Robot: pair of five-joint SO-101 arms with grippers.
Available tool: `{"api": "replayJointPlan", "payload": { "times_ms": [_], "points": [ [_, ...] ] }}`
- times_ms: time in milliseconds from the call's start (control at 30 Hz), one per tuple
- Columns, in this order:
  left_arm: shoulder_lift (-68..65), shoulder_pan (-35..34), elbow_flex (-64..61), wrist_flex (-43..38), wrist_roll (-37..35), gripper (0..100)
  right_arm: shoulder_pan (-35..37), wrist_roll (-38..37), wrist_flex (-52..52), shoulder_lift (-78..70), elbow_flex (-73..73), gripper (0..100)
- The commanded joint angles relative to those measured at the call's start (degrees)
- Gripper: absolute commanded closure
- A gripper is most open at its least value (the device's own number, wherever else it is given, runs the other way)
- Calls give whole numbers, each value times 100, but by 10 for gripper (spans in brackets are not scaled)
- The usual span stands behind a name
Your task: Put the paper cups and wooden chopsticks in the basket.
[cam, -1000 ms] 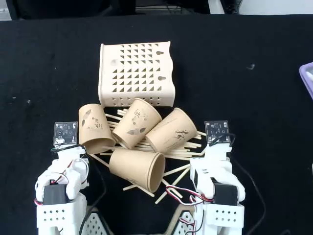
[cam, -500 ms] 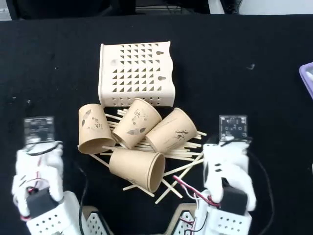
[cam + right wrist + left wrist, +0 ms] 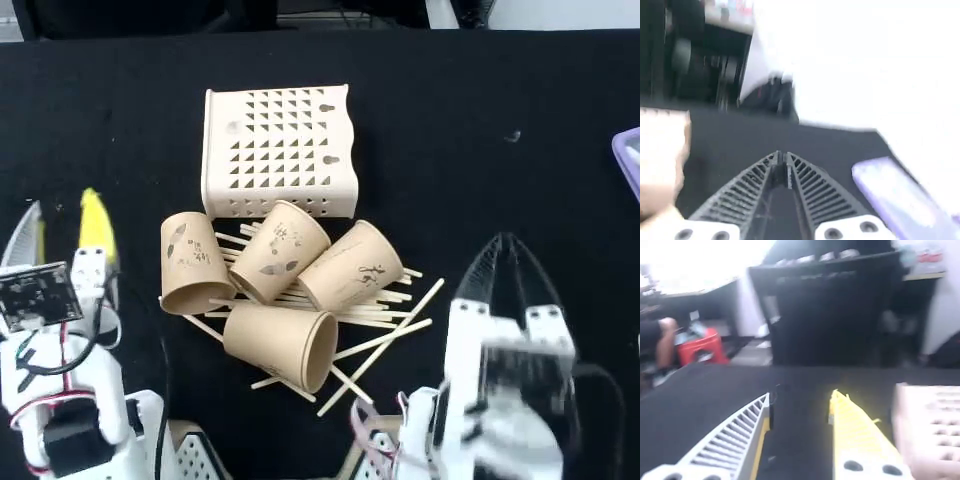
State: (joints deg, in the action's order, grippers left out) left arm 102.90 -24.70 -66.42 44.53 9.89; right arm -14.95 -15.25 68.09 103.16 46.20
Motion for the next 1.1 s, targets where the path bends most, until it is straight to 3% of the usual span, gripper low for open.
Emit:
{"api": "replayJointPlan", "payload": {
  "times_ms": [0,200,367,533,867,1067],
  "points": [
    [-1037,716,1086,-132,-105,795,404,88,18,-48,-1024,959],
    [-4343,1174,2941,-70,-440,795,1125,97,18,-1912,-2062,780],
    [-7464,1200,4462,-62,-1415,789,1662,396,-132,-3521,-2141,812],
    [-9767,1253,6088,571,-1714,789,1908,800,-264,-5385,-2000,824],
    [-11719,1604,9754,3402,-1679,788,1978,1407,-1222,-8084,-1895,825],
    [-12554,1798,10633,4114,-1653,723,1978,1424,-1240,-8532,-1780,825]
  ]
}}
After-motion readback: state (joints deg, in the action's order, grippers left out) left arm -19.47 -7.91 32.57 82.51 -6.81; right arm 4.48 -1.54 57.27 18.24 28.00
